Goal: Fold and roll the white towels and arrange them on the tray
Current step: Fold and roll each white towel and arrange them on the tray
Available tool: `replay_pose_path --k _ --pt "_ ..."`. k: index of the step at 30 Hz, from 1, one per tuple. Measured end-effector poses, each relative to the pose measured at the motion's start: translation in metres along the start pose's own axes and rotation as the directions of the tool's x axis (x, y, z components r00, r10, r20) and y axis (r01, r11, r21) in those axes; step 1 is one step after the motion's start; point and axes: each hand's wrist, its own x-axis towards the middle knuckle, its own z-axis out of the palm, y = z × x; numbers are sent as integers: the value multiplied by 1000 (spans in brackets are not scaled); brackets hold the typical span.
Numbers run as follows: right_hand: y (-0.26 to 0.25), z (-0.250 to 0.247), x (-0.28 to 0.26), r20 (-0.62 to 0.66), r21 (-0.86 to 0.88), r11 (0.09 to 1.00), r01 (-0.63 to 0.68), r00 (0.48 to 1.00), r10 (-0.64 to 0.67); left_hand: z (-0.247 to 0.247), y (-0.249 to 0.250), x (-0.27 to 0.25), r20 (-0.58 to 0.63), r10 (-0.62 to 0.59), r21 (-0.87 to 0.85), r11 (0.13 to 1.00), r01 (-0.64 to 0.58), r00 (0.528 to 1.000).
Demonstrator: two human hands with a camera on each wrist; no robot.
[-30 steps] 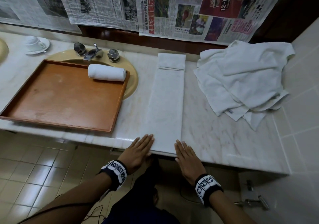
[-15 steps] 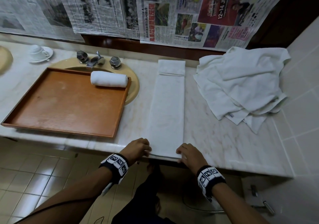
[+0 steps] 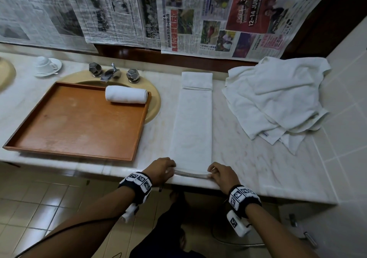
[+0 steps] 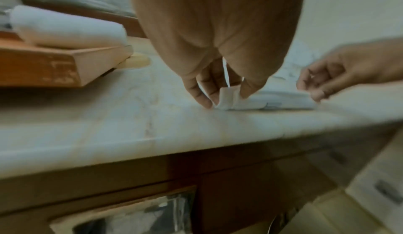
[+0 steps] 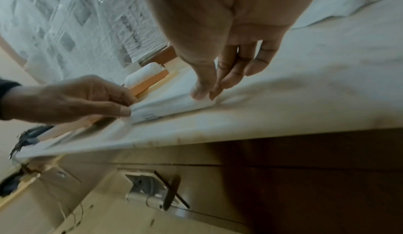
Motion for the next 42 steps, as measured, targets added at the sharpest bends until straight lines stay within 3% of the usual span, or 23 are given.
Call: replay_pose_path --k 5,9,13,17,20,28,31,34,38,42 --pt "-4 2 5 -52 36 987 -159 986 161 -3 -1 13 16 -128 -98 987 129 992" --pt "-12 5 6 -80 -44 979 -201 977 197 1 3 10 -89 -152 -147 979 138 984" --pt "-20 6 1 -118 -196 975 -107 989 85 5 9 6 -148 0 57 998 8 989" --pt "-16 13 0 -100 -295 954 50 992 -82 12 4 -3 -100 164 350 929 -120 981" --pt "-10 17 -1 -76 -366 920 137 981 -176 9 0 -3 -72 180 390 911 -138 981" --pt "-11 9 6 18 -483 847 222 970 -243 0 8 7 1 132 503 857 -114 991" --pt "-12 10 5 4 -542 806 238 960 -280 1 13 8 -40 111 492 867 -77 993" --pt "-12 9 4 -16 -560 790 250 950 -312 0 10 10 -102 141 369 925 -94 985" --pt "-16 4 9 18 -517 839 173 981 -192 -4 5 15 -22 113 204 973 -106 993" --pt "-19 -1 19 -37 -448 890 87 993 -115 -17 8 24 113 -1 86 996 -8 994"
